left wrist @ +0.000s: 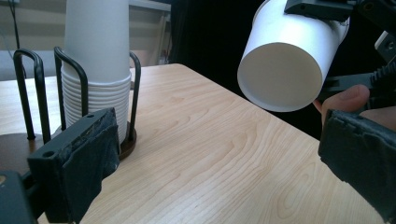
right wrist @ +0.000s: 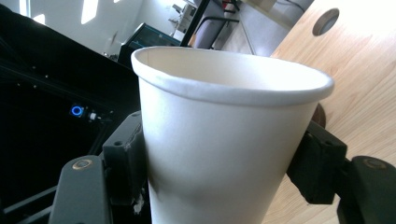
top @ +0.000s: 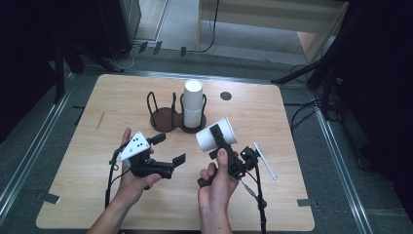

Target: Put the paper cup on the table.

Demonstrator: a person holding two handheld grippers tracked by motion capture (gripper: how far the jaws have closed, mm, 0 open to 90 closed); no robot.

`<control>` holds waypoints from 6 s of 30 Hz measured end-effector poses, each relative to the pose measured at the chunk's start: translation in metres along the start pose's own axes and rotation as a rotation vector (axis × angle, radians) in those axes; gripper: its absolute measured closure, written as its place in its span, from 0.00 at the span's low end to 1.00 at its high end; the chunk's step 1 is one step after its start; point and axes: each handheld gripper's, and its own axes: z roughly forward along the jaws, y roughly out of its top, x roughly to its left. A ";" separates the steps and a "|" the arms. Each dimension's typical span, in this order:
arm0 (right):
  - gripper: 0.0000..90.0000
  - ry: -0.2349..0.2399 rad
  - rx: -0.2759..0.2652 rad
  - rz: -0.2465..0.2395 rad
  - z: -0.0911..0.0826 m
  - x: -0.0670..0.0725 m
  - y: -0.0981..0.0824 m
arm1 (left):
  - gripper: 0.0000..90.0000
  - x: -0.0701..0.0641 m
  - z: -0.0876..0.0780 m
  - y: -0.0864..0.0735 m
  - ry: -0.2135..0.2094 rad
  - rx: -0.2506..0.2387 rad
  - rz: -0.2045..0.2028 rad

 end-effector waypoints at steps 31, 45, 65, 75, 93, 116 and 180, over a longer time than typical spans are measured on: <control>0.34 -0.103 -0.095 -0.320 -0.002 0.009 0.000 | 0.00 0.003 -0.001 0.001 0.011 -0.007 -0.012; 0.34 -0.118 -0.097 -0.412 -0.001 0.006 0.003 | 0.00 0.003 -0.001 0.001 0.015 -0.006 -0.010; 0.34 -0.160 -0.163 -0.717 0.002 0.005 0.007 | 0.00 0.004 -0.001 0.000 0.025 -0.010 -0.017; 0.34 -0.161 -0.194 -0.876 0.009 0.000 0.010 | 0.00 0.005 -0.001 0.000 0.025 -0.002 -0.019; 0.34 -0.141 -0.275 -1.014 0.034 -0.028 0.040 | 0.00 0.014 -0.001 -0.002 0.023 0.003 -0.045; 0.35 -0.108 -0.237 -1.029 0.087 -0.073 0.080 | 0.00 0.030 -0.004 -0.007 0.092 0.029 -0.089; 0.26 -0.377 0.147 -1.043 0.154 -0.145 0.112 | 0.00 0.102 -0.111 -0.068 0.455 0.088 -0.160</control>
